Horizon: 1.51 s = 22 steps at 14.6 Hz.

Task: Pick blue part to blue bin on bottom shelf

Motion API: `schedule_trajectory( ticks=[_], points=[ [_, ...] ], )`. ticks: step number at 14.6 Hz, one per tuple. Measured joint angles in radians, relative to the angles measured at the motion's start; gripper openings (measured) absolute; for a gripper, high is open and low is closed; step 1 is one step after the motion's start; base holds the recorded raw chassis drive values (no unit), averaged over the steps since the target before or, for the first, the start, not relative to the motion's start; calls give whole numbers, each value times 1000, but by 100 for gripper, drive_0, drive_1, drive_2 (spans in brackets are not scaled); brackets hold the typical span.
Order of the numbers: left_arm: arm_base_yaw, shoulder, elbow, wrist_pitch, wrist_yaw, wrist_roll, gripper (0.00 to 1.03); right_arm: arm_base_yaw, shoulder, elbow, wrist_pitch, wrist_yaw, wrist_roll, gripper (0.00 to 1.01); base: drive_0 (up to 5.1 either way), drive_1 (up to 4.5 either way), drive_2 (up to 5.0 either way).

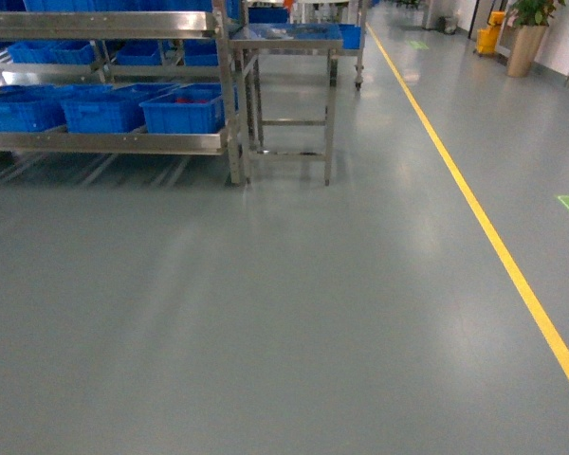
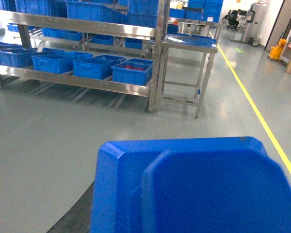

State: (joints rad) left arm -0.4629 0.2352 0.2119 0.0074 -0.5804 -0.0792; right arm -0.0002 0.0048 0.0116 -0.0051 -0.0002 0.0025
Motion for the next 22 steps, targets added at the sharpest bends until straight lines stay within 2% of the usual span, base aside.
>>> schedule_trajectory(
  ticks=[22],
  points=[
    [0,0,0,-1,0,0,44,0,0,0,0,0,0,98,-1,433,-434]
  ],
)
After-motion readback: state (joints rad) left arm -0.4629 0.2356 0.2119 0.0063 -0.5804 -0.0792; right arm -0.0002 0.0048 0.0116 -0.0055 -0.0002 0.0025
